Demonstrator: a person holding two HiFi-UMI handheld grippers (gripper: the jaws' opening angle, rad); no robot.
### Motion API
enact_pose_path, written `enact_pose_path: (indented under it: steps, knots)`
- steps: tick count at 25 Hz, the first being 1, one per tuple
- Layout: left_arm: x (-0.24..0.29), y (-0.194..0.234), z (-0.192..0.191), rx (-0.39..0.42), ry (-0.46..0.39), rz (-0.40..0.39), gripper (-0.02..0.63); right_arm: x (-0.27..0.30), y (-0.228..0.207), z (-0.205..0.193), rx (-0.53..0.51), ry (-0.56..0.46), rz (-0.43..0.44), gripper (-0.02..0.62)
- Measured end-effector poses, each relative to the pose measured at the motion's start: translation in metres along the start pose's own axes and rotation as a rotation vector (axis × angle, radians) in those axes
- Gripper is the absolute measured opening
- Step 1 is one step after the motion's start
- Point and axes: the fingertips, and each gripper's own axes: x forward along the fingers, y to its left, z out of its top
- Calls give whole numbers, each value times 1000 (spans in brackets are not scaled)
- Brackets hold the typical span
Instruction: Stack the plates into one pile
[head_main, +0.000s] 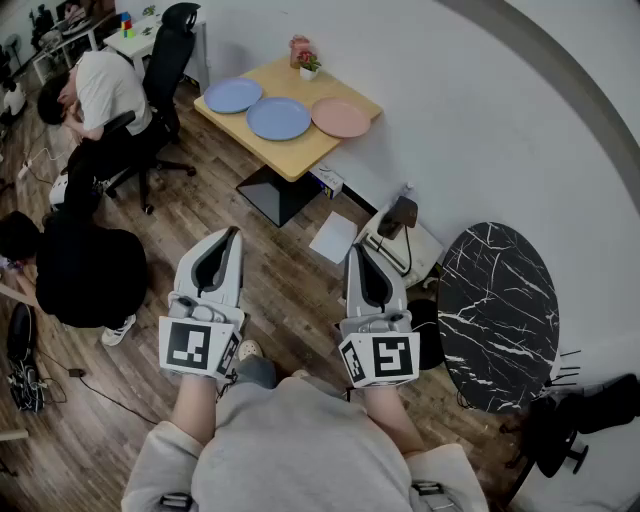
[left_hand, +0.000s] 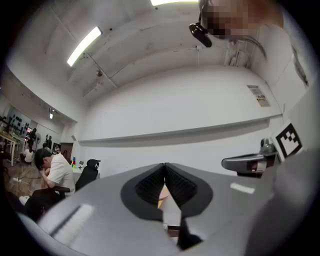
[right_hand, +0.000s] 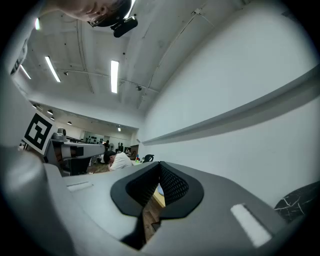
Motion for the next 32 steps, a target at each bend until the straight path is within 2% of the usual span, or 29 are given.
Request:
enact_pose_path:
  steps: [13,18,22,32]
  knots:
    - [5,-4,2,7,-5,-7,59,-1,-4,3,-5,-10,-7,4]
    - [11,8,0,9,-6,-9,60,10,-2,2,0,-16,-24,3]
    - [19,19,1,16,-20,-18,60,23,-3,4,47,-41,-46,5]
    - [48,63,-4,3,-30,-42,60,67,7,2,20,-41,-79,5]
